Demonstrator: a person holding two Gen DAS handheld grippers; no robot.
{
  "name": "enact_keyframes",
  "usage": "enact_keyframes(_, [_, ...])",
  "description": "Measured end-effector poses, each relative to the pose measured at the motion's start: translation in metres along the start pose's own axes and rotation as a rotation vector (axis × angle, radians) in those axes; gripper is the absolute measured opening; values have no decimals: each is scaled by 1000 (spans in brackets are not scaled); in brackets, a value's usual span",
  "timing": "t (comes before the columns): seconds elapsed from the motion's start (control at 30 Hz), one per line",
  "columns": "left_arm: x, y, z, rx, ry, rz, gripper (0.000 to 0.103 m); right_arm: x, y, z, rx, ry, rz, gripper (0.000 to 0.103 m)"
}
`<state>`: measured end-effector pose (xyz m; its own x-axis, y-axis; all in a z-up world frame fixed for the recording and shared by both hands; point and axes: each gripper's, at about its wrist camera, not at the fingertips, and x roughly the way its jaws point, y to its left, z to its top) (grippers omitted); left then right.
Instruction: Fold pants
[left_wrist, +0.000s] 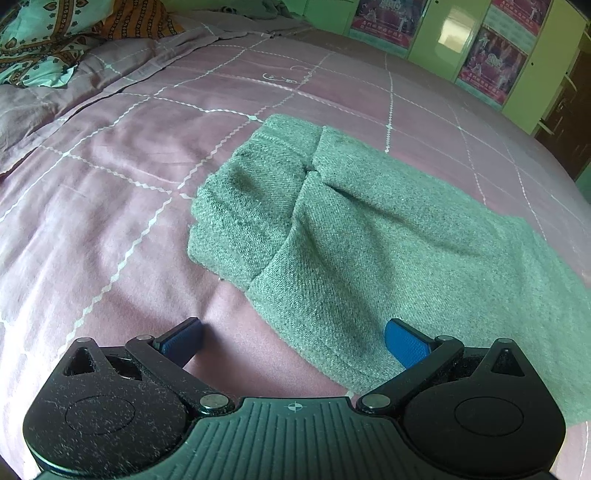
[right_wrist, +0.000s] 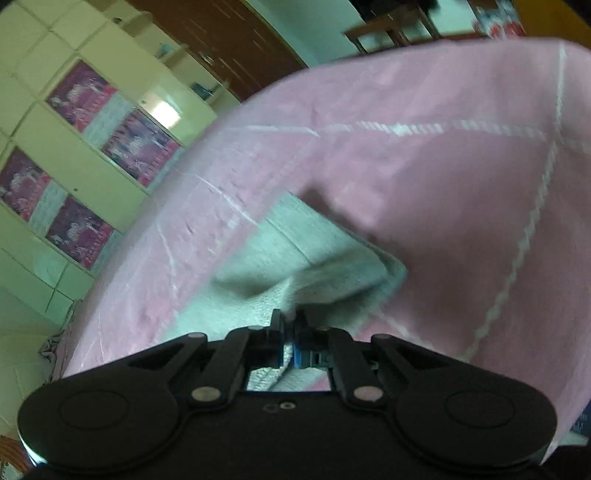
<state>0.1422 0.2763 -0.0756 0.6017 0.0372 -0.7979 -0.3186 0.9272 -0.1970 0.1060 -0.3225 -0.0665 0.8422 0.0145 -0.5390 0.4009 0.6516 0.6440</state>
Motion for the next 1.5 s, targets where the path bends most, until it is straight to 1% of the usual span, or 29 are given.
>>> enact_keyframes(0.07, [-3, 0, 2, -6, -3, 5, 103, -2, 7, 9, -14, -31, 26, 4])
enact_keyframes(0.1, [-6, 0, 2, -12, -14, 7, 103, -1, 9, 11, -31, -30, 8, 4])
enact_keyframes(0.13, [-12, 0, 3, -18, -35, 3, 103, 1, 11, 11, -45, -26, -22, 4])
enact_keyframes(0.2, [-25, 3, 4, -38, -101, -20, 102, 10, 16, 13, -28, -5, -28, 4])
enact_keyframes(0.23, [-30, 6, 6, -57, -123, -40, 99, 10, 19, 14, -41, -9, -22, 4])
enact_keyframes(0.3, [-33, 15, 10, -119, -132, -84, 65, 7, 30, 19, -72, -16, -5, 5])
enact_keyframes(0.37, [-27, 21, 13, -159, -92, -65, 62, 11, 35, 23, -90, -7, -11, 5])
enact_keyframes(0.43, [-22, 25, 12, -177, -84, -57, 62, 16, 35, 26, -72, 5, -17, 5])
enact_keyframes(0.47, [-21, 28, 11, -188, -90, -58, 62, 18, 32, 25, -54, 13, -18, 5])
enact_keyframes(0.53, [-22, 31, 11, -211, -124, -60, 45, 18, 29, 22, -36, 20, -22, 6])
enact_keyframes(0.57, [-23, 32, 10, -222, -134, -54, 42, 18, 28, 20, -38, 24, -28, 6])
enact_keyframes(0.73, [-29, 20, 8, -174, -183, 13, 38, 15, 29, 16, -44, 27, -39, 6])
enact_keyframes(0.8, [-33, 18, 11, -170, -198, 8, 27, 15, 30, 17, -49, 29, -43, 6])
enact_keyframes(0.9, [-39, 23, 22, -187, -211, -36, 23, 18, 29, 18, -53, 44, -53, 8])
enact_keyframes(0.97, [-50, 25, 29, -196, -248, -84, 22, 20, 29, 21, -54, 53, -58, 5])
enact_keyframes(1.0, [-55, 26, 31, -196, -264, -95, 22, 17, 31, 24, -57, 33, -41, 5])
enact_keyframes(1.07, [-60, 25, 33, -172, -277, -97, 22, 0, 37, 30, -79, -33, 36, 4])
enact_keyframes(1.1, [-56, 25, 33, -155, -267, -81, 22, -7, 39, 32, -93, -51, 62, 4])
enact_keyframes(1.13, [-47, 26, 32, -142, -233, -59, 22, -8, 41, 31, -106, -55, 58, 4])
enact_keyframes(1.2, [-20, 32, 26, -127, -126, -11, 22, 2, 39, 28, -125, -9, -17, 4])
enact_keyframes(1.23, [-13, 39, 22, -147, -112, -26, 24, 10, 33, 26, -111, 32, -68, 6])
enact_keyframes(1.27, [-17, 45, 21, -183, -125, -50, 25, 22, 23, 23, -67, 93, -112, 3])
enact_keyframes(1.3, [-22, 47, 20, -199, -136, -66, 27, 24, 15, 23, -19, 103, -102, 4])
enact_keyframes(1.33, [-28, 47, 18, -206, -153, -66, 32, 19, 13, 24, 3, 79, -99, 13])
enact_keyframes(1.37, [-33, 47, 17, -202, -168, -39, 48, 9, 17, 25, -11, 26, -116, 20])
enact_keyframes(1.4, [-37, 47, 15, -197, -183, -16, 69, 0, 21, 24, -36, -21, -121, 25])
enact_keyframes(1.43, [-43, 48, 13, -196, -209, -6, 77, -9, 26, 23, -66, -68, -121, 35])
enact_keyframes(1.47, [-48, 50, 11, -203, -236, -12, 87, -17, 32, 22, -101, -110, -107, 37])
enact_keyframes(1.5, [-49, 52, 11, -213, -251, -27, 88, -20, 37, 20, -125, -123, -74, 37])
